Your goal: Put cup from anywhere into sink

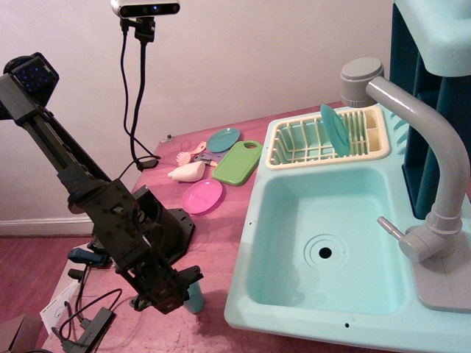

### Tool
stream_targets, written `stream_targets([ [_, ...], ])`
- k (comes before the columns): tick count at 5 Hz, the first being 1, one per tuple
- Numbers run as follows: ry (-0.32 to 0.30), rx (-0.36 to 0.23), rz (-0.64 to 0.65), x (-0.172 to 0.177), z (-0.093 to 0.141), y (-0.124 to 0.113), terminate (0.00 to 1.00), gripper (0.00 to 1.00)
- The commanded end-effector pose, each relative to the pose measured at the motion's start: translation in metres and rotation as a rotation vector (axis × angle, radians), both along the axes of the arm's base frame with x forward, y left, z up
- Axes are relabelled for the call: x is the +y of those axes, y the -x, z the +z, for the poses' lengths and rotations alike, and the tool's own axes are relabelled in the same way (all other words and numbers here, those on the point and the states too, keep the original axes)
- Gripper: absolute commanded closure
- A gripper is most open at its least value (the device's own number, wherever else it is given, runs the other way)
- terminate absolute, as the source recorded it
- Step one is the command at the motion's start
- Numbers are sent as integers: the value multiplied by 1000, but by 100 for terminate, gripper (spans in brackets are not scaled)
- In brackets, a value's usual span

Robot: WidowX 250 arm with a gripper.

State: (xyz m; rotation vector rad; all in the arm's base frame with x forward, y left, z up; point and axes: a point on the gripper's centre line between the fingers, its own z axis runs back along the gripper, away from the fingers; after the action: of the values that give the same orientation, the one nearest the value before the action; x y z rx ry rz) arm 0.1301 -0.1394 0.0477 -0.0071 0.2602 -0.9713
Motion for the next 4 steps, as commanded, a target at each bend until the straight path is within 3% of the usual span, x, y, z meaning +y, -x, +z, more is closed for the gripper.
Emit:
stream_targets([
  [1, 22, -36, -1, 0, 20, -3, 0, 100],
  [2, -13, -44, 7, 23, 66, 0, 0, 100],
  [3, -108, -66, 2, 44, 113, -7, 0, 100],
  [4, -139, -147, 2, 54, 131, -32, 0, 100],
])
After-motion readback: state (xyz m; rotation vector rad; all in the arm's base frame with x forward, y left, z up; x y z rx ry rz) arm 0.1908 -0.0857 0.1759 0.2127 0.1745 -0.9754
